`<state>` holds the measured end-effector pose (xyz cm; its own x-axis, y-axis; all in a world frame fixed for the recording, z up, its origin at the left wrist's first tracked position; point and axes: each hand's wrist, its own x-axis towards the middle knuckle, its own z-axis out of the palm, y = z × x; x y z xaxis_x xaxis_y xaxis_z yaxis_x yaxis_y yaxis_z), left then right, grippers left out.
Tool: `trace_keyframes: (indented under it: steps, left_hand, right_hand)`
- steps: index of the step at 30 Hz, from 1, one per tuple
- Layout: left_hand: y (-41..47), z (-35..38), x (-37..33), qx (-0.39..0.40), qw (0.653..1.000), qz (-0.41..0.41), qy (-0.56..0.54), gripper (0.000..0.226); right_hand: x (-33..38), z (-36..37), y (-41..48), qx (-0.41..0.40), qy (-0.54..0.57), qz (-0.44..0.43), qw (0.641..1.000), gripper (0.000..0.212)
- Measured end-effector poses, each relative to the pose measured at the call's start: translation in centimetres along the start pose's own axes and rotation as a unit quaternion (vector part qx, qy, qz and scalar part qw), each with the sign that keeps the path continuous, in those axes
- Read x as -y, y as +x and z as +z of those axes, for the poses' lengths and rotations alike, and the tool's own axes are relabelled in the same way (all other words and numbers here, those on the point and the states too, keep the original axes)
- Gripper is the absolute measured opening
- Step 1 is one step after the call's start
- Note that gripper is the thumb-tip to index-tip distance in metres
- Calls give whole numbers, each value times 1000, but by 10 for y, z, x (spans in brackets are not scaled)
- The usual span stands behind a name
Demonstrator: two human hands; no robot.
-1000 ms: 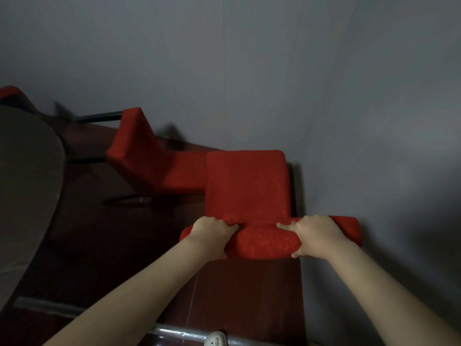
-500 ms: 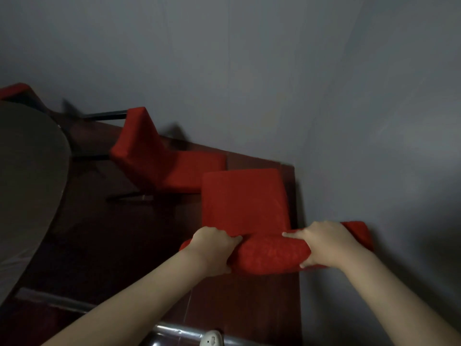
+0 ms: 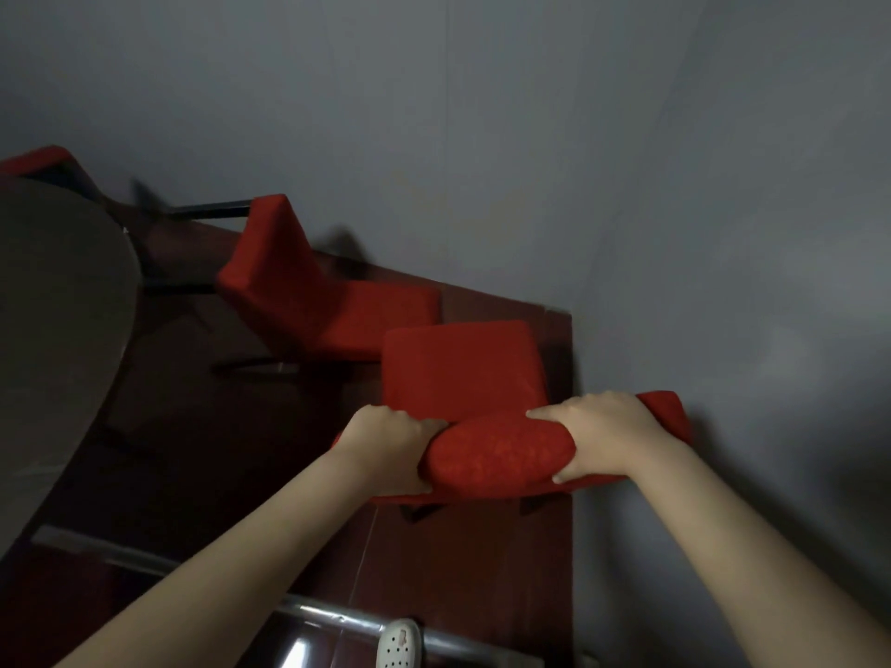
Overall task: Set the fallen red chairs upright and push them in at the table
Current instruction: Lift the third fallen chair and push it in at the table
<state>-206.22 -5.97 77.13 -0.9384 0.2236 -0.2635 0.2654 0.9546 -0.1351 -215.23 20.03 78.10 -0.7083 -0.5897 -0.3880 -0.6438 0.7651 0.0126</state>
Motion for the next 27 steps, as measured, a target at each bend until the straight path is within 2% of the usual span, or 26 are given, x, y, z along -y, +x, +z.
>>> trace_keyframes:
  steps: [7, 9, 13, 16, 22, 27]
  left_hand:
    - [-16, 15, -9, -67, 995, -70, -15, 80]
    - [-17, 15, -10, -70, 994, -78, -12, 79]
    - [-12, 10, -6, -32, 997, -64, -9, 70]
    - [0, -4, -1, 9, 999, -44, -4, 69]
    - [29, -37, 26, 28, 998, -54, -22, 73]
    - [60, -69, 60, 27, 994, -84, -59, 75]
  right_hand:
    - [0, 13, -6, -41, 4, -6, 999, 103]
    - [-1, 14, -6, -50, 2, -15, 999, 97]
    - [-4, 7, -1, -43, 19, -47, 998, 72]
    - [-10, -4, 6, -30, 14, -65, 997, 63]
    - [-30, -43, 40, -20, 3, -77, 997, 72]
    - [-49, -91, 80, 4, 36, -67, 997, 67]
